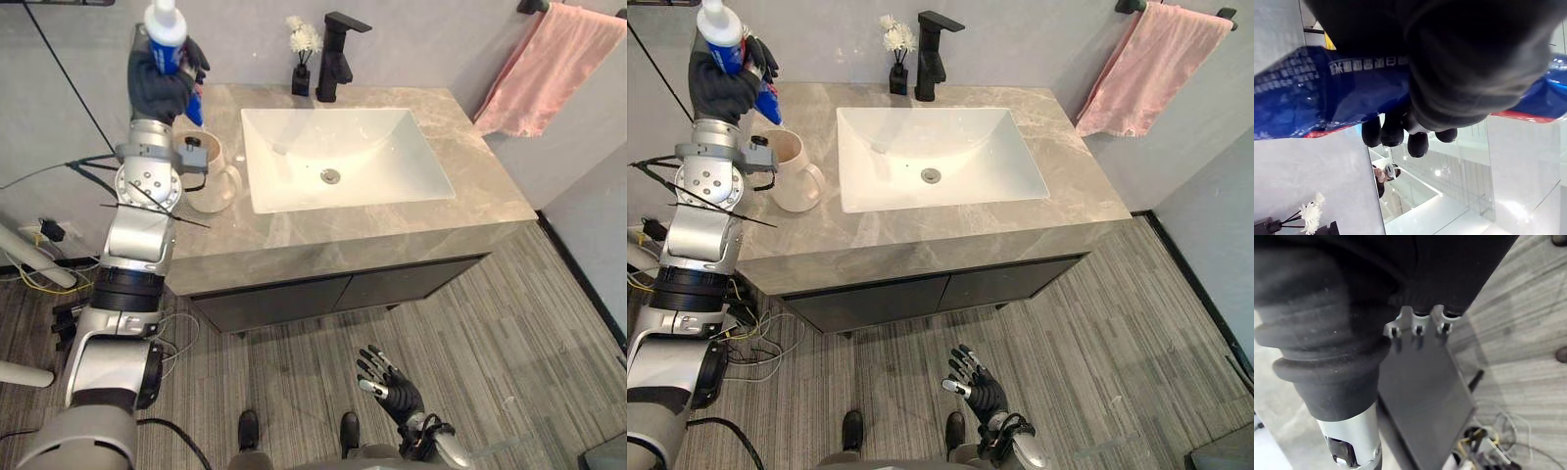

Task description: Organize washtable

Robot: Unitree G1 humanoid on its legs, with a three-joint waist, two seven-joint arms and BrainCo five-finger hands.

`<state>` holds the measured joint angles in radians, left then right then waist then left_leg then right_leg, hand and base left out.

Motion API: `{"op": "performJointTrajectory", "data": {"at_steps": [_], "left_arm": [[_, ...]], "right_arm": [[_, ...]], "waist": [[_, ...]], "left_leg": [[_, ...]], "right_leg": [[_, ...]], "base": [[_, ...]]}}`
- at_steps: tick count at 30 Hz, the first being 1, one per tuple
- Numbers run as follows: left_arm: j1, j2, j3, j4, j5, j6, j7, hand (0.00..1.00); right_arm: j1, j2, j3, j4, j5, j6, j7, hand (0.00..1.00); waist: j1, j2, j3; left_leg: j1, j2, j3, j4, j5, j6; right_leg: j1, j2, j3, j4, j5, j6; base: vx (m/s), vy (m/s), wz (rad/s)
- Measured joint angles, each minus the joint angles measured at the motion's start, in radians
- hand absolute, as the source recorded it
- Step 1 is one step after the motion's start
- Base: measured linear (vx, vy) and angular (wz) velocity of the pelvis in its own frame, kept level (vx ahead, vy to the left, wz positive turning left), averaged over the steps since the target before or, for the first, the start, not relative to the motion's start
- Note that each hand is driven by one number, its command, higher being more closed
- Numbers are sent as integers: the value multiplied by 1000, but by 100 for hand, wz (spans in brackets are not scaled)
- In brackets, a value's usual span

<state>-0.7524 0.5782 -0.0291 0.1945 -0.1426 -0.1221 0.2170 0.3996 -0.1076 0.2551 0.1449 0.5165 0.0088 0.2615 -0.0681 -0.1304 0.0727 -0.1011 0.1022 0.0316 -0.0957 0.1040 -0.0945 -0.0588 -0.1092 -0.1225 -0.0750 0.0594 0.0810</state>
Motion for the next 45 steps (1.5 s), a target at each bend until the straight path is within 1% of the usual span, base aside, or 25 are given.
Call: {"op": "performJointTrajectory", "data": {"at_steps": [5,8,18,27,32,34,39,40,45], "left_arm": [[38,-16,3,0,-2,0,-2,100],[62,-28,3,0,-2,1,-17,100],[66,-49,3,0,-2,2,-22,100],[80,-54,2,0,-10,2,-24,100],[80,-54,1,4,-44,2,-46,100],[80,-52,1,14,-47,4,-64,100],[79,-44,0,46,-58,6,-71,100],[78,-39,0,48,-63,6,-81,0],[78,-38,-1,51,-63,7,-84,0]], "right_arm": [[0,0,-1,0,-4,0,0,0],[0,0,-1,1,-12,0,0,0],[0,1,-1,18,-17,0,0,0],[0,1,-2,19,-17,0,-1,0],[1,2,-2,19,-17,0,-1,0],[1,2,-2,19,-17,0,-1,0],[1,2,-4,19,-17,0,-2,0],[1,2,-5,19,-17,0,-2,0],[1,3,-6,19,-17,0,-2,0]], "waist": [[1,0,0],[2,0,0],[4,0,0],[3,1,6],[3,1,21],[4,1,23],[0,1,23],[0,1,23],[0,1,23]], "left_leg": [[0,0,-1,0,0,0],[-2,0,-2,0,0,0],[-6,1,-1,0,0,0],[-9,1,5,0,0,0],[-9,1,9,0,-1,-1],[-11,1,13,0,-1,-1],[-15,2,20,1,-2,-2],[-16,2,20,1,-2,-2],[-15,2,20,1,-2,-3]], "right_leg": [[0,0,-2,0,-1,0],[0,0,-3,0,-1,0],[-7,0,-2,0,-1,1],[-15,0,3,0,-1,1],[-19,1,7,0,-1,0],[-24,1,11,0,-1,1],[-31,1,16,0,-1,1],[-31,1,16,0,-1,1],[-32,1,17,0,-1,1]], "base": [[-2,-1,1],[0,0,0],[0,0,0],[0,0,0],[0,0,-2],[2,-2,-6],[5,-3,-4],[0,0,0],[0,0,0]]}}
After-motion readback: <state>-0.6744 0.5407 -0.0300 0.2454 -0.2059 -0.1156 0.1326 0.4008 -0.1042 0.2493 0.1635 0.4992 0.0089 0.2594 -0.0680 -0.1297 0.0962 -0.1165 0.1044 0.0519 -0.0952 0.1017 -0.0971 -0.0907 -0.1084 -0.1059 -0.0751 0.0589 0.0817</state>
